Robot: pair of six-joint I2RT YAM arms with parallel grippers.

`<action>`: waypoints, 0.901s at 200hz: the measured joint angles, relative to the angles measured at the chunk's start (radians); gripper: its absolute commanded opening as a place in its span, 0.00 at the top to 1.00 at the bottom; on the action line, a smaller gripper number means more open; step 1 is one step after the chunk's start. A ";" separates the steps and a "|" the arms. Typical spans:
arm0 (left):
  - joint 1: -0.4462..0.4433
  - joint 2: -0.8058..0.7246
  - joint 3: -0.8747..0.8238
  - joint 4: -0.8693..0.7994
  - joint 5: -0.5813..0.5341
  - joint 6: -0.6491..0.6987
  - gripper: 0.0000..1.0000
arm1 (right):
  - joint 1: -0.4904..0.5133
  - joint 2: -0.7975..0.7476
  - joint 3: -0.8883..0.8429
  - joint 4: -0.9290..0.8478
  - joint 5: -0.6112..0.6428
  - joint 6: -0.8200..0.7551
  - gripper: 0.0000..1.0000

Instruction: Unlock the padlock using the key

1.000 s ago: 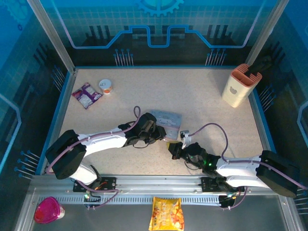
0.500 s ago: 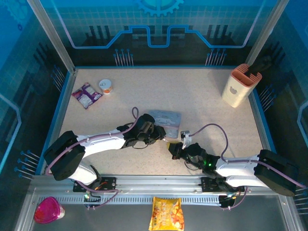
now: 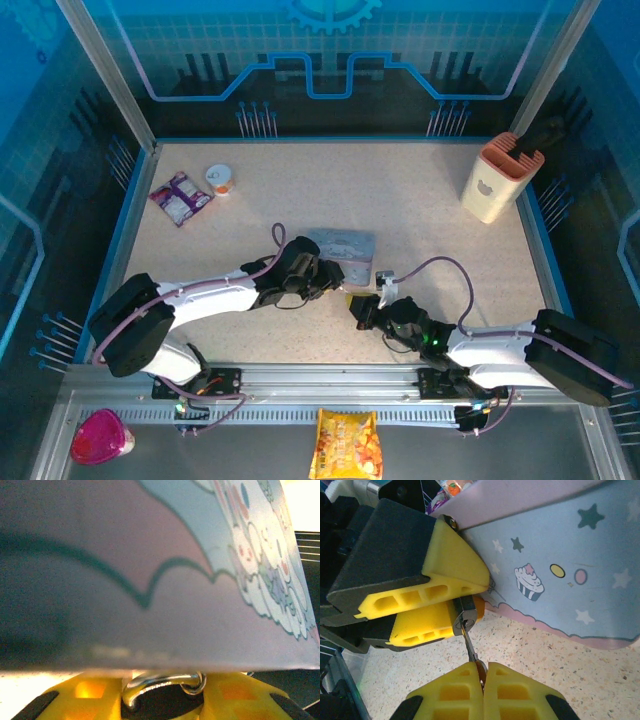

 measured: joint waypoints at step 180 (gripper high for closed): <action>-0.002 -0.006 -0.020 0.054 0.017 -0.044 0.91 | -0.005 -0.011 -0.002 0.016 0.005 0.015 1.00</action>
